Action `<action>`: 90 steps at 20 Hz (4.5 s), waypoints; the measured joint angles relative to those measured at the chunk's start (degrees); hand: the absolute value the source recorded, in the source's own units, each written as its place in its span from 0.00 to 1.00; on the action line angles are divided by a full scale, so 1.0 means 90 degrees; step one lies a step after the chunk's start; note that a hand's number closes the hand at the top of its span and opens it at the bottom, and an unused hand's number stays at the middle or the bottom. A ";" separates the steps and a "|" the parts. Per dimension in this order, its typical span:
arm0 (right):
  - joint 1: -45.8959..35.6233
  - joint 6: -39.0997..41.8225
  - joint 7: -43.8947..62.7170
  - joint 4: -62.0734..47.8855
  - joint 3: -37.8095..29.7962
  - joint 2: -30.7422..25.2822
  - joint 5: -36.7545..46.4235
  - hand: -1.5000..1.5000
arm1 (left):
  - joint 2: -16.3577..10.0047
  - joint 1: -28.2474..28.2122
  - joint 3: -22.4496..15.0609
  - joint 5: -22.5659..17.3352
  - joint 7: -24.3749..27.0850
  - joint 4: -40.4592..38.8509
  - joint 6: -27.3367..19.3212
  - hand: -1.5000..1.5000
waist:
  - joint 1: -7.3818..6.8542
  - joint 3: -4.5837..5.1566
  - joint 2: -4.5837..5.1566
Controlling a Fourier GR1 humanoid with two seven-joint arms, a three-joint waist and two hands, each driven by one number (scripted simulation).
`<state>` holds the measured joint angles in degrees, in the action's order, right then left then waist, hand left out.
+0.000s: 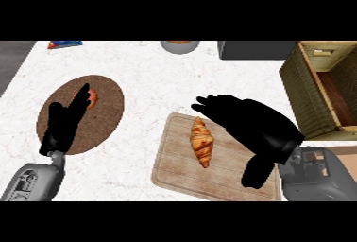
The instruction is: Pick the croissant from the cutting board and place it in the basket
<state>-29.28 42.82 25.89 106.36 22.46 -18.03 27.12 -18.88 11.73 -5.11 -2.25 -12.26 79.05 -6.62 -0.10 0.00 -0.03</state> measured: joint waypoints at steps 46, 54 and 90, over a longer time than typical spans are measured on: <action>0.0420 -0.2003 -0.2874 -0.4042 -0.0161 0.1874 0.3595 0.00 | 0.0744 -0.0053 0.0903 0.0963 0.0030 0.0080 0.0786 0.50 | -0.0008 -0.0001 0.0004; 0.0330 -0.2472 -0.3098 -0.4690 -0.0086 0.1906 0.3696 1.00 | 0.0852 0.0047 0.0978 0.1059 -0.0103 0.0109 0.0793 0.50 | -0.0015 0.0001 0.0003; -0.2281 -0.3411 0.1105 -0.3153 -0.2556 0.1995 0.2638 1.00 | 0.0870 -0.0008 0.1102 0.1059 -0.0202 0.0204 0.0970 0.50 | 0.0005 -0.0001 -0.0052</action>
<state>-49.81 12.12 35.83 77.99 -0.54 -0.07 50.86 -11.05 11.65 4.81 7.28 -14.08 80.89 2.10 -0.06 0.00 -0.50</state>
